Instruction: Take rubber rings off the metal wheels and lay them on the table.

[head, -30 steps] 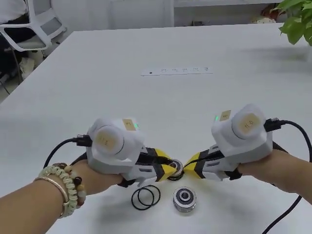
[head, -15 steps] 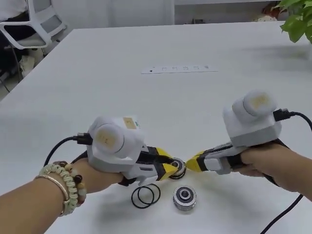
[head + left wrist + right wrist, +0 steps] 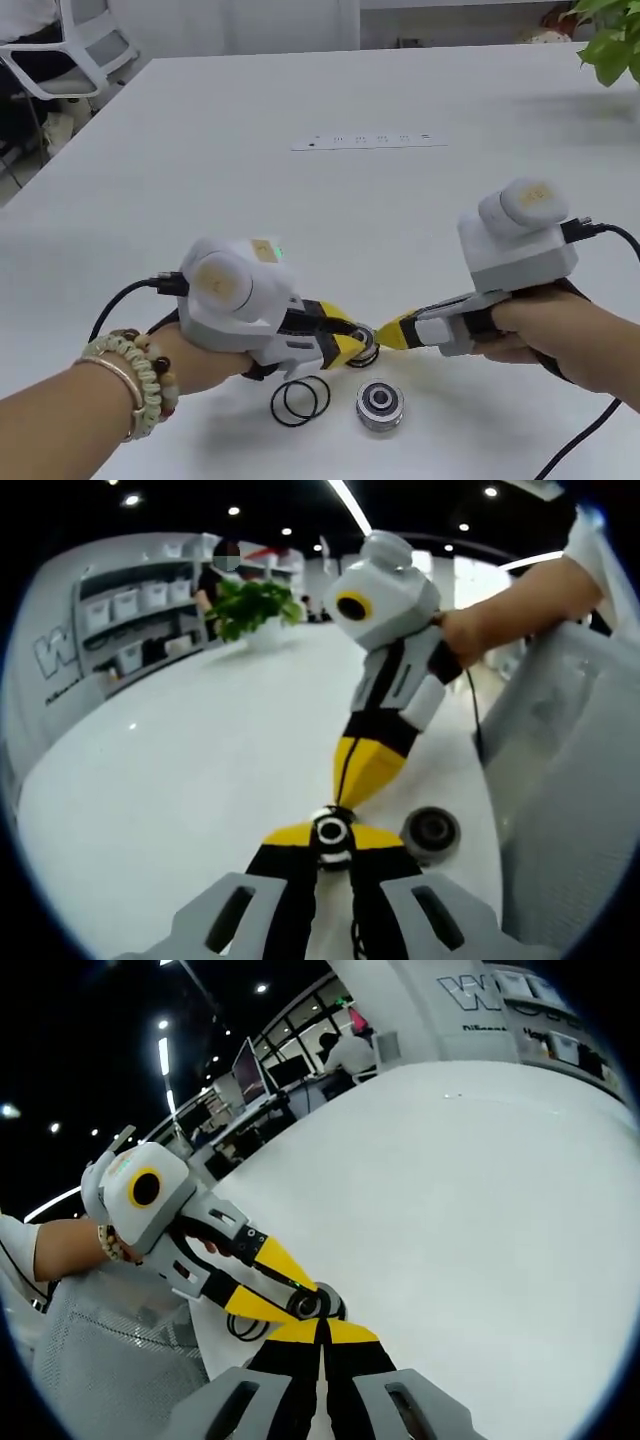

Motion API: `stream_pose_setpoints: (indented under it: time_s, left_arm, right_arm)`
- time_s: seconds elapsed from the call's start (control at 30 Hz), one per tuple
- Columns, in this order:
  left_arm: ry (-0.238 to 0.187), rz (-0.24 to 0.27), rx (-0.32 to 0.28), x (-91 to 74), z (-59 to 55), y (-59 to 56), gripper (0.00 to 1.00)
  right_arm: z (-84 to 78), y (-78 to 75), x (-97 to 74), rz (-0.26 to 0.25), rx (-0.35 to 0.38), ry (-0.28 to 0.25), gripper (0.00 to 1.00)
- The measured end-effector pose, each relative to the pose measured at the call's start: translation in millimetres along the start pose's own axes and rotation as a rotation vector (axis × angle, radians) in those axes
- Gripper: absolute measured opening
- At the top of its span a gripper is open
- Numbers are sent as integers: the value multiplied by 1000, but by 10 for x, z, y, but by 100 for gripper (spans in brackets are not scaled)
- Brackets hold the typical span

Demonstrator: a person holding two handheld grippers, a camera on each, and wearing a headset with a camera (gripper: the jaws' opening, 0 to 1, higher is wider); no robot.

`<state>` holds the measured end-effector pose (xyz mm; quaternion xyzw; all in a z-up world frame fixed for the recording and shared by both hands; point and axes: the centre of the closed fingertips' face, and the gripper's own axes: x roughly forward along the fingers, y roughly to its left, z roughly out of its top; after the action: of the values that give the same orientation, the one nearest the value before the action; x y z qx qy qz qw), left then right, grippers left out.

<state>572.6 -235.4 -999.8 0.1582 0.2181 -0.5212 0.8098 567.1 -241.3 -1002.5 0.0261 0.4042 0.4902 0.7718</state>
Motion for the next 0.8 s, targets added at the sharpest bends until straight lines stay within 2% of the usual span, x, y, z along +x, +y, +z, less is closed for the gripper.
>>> stream_pose_setpoints:
  time_s: [0.8]
  left_arm:
    - [-3,-1,8,-5,-6,-8,12]
  right_arm:
    - [33,54,8,13,-29,-1,0]
